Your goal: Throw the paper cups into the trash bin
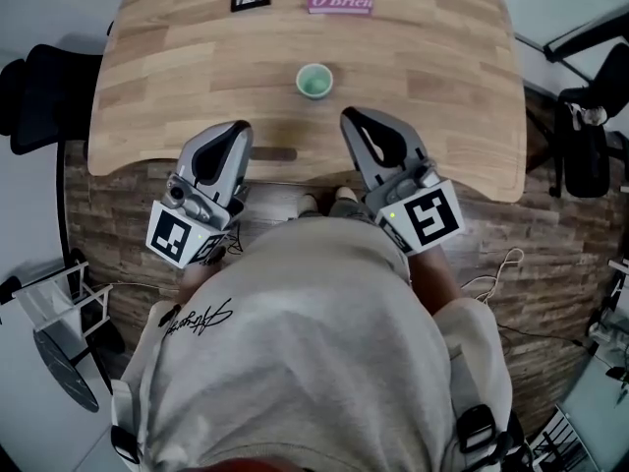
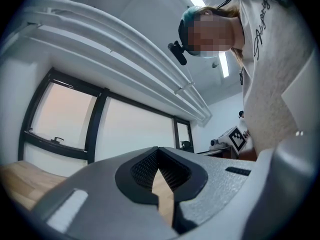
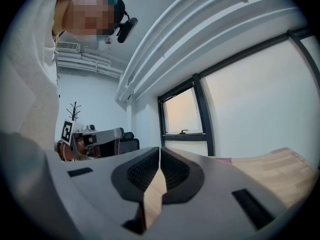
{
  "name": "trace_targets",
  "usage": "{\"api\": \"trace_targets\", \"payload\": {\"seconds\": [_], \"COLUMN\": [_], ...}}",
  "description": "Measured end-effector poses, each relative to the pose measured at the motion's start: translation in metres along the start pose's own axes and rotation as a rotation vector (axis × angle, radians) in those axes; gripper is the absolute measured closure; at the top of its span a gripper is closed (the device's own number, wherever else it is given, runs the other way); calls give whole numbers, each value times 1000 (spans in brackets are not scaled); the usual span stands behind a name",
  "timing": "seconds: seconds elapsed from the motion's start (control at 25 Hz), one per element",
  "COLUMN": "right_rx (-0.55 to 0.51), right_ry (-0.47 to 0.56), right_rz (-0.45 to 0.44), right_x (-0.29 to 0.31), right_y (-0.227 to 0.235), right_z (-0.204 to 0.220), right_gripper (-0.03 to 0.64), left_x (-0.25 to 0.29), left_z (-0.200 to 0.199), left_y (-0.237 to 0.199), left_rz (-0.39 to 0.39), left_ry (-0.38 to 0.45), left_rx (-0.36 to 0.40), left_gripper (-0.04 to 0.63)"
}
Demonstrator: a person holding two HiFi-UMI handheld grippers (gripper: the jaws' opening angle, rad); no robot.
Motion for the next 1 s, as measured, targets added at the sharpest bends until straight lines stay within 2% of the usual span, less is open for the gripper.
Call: {"api": "trace_targets", "payload": {"seconds": [0.24,0.4,0.56,0.8,1.0], "right_rx": [58,78,69,66,5], "right_ry": [-74,-83,-67,-97,-125], "right_rz": [-42,-45,-49,-94,-133], "right_x": [0,3,7,12,21], "right_y": [6,11,19,20,15], "right_z": [22,30,36,49,61], "right_gripper": [604,604,601,555,518], "left_x": [-4,-11,-17,-20,-27], "left_z": [5,10,14,15,22], "left_y": [-2,-3,-5,-5,-6], "left_rz": [-63,-100,-135,-166,-195], "left_ry": [-23,-44,-67,-78,-106], "left_rx": [1,4,6,6,-9], "left_gripper": [592,592,592,592,592]}}
Point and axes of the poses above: the fingertips, and each gripper's own axes: x forward along the fingers, y to its right, z out of its underside, the point moved 1 cm from there along -x, backward along the fingers, and after that the axes turned 2 degrees about z, right-handed, at the moved point
